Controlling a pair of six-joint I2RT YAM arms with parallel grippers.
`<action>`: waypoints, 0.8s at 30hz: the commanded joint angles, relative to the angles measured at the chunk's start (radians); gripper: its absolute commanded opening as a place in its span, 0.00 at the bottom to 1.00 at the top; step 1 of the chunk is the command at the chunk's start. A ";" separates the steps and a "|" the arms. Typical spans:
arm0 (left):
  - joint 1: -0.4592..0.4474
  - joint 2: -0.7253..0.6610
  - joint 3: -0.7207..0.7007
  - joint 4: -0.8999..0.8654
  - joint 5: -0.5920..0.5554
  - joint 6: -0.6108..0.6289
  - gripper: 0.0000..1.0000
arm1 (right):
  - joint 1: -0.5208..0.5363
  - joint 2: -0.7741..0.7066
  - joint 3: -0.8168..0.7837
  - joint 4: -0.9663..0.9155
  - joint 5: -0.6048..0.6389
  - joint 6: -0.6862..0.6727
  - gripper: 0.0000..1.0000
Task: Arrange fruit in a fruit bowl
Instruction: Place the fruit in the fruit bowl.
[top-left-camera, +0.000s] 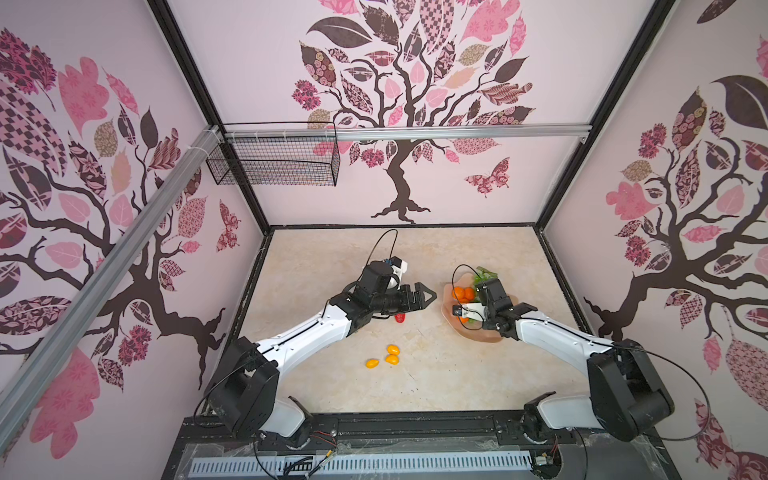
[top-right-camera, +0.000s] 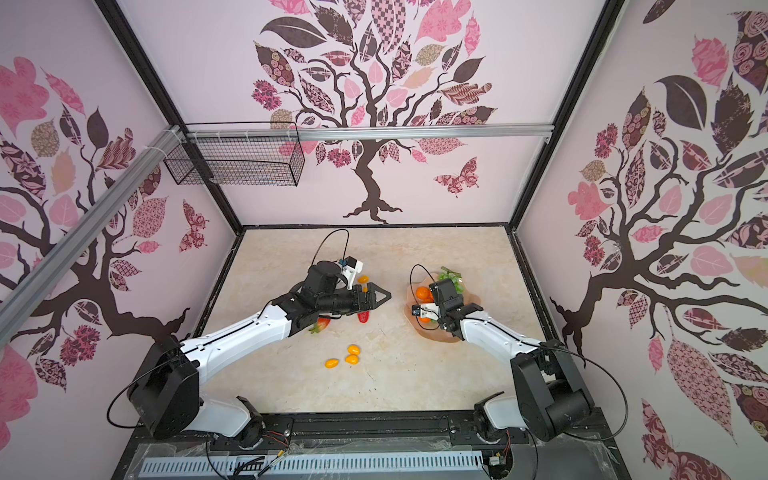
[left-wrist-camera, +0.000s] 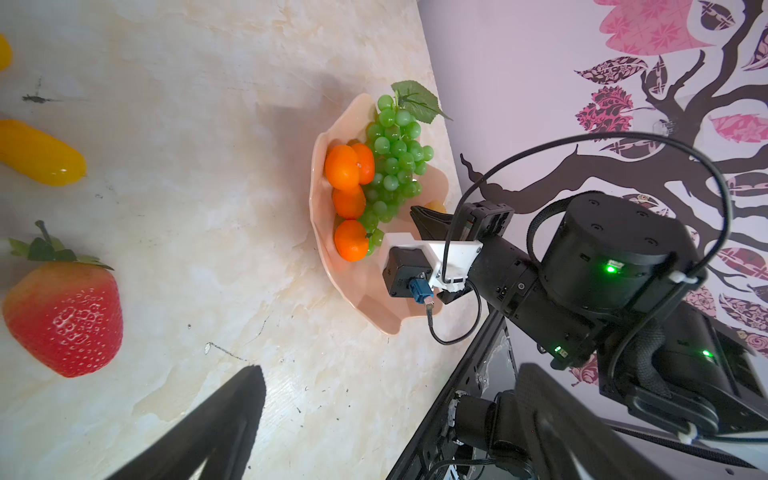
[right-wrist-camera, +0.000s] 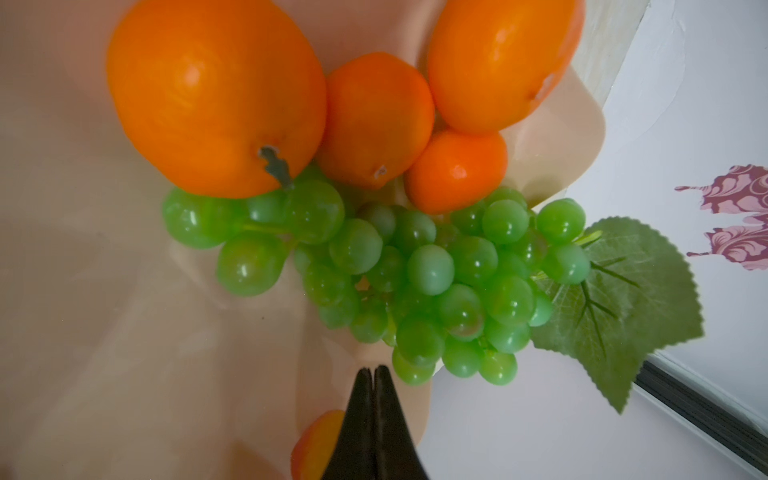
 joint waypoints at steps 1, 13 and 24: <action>0.006 -0.027 0.018 0.008 0.010 0.010 0.98 | -0.007 0.016 0.020 -0.002 -0.029 0.013 0.06; 0.010 -0.043 0.008 -0.002 0.015 0.005 0.98 | -0.007 -0.047 0.017 -0.075 -0.115 0.076 0.36; 0.029 -0.100 -0.009 -0.046 0.009 0.006 0.98 | 0.012 -0.154 0.150 -0.269 -0.358 0.335 0.56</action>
